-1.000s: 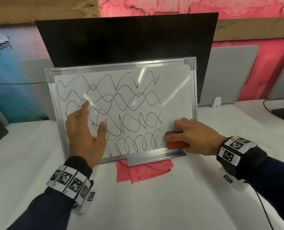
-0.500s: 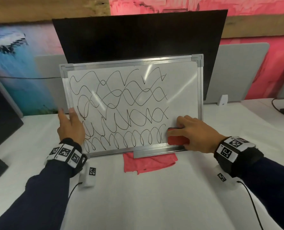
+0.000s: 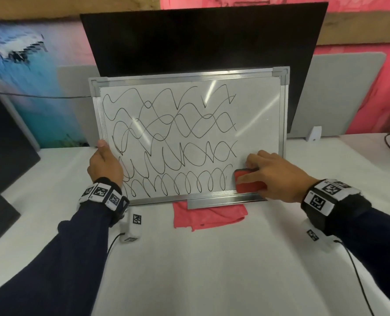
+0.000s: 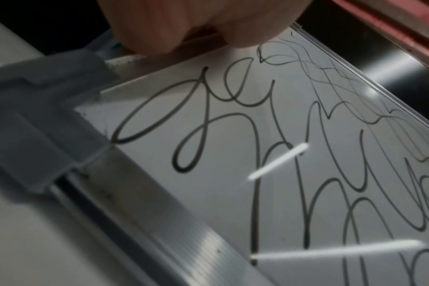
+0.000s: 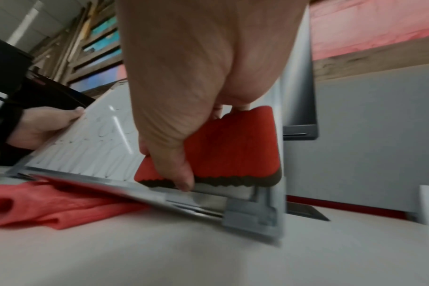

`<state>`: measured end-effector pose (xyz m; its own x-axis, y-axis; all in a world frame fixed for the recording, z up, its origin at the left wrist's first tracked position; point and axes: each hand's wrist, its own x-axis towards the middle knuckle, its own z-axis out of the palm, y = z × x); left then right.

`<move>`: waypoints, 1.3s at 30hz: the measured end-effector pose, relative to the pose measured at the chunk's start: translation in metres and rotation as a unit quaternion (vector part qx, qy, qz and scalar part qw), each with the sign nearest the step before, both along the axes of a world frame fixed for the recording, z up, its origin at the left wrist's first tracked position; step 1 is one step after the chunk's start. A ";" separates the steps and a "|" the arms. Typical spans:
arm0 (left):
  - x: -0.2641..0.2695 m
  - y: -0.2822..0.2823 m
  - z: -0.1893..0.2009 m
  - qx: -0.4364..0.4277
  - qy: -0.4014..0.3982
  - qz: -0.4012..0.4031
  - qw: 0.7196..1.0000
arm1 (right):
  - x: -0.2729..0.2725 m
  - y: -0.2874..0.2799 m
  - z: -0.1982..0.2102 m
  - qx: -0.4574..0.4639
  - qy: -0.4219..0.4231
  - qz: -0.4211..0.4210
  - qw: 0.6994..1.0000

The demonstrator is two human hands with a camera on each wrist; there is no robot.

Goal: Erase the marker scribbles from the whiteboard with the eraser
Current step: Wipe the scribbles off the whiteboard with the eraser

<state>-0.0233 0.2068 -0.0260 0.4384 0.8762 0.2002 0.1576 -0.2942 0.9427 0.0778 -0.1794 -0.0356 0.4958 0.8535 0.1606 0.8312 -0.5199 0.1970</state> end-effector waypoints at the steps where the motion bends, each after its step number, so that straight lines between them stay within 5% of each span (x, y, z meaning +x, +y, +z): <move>1: 0.001 0.000 0.000 0.002 0.000 0.000 1.000 | 0.002 -0.003 0.000 0.002 0.000 -0.005 1.000; 8: 0.003 -0.001 -0.001 0.017 -0.007 0.000 1.000 | -0.004 0.028 -0.004 0.019 0.004 0.011 1.000; 18: 0.004 0.001 -0.005 0.022 -0.006 0.006 1.000 | 0.002 -0.024 0.006 -0.011 -0.013 -0.061 0.998; 25: 0.002 -0.003 -0.002 0.024 -0.011 0.009 1.000 | -0.009 0.010 0.006 -0.027 -0.033 -0.016 0.999; 39: 0.002 0.000 -0.005 0.024 -0.008 0.008 1.000 | -0.001 -0.001 0.000 -0.003 0.034 -0.030 0.999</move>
<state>-0.0210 0.2064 -0.0308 0.4208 0.8722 0.2492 0.1474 -0.3368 0.9300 0.0764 -0.1808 -0.0358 0.5557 0.8227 0.1196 0.8102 -0.5682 0.1441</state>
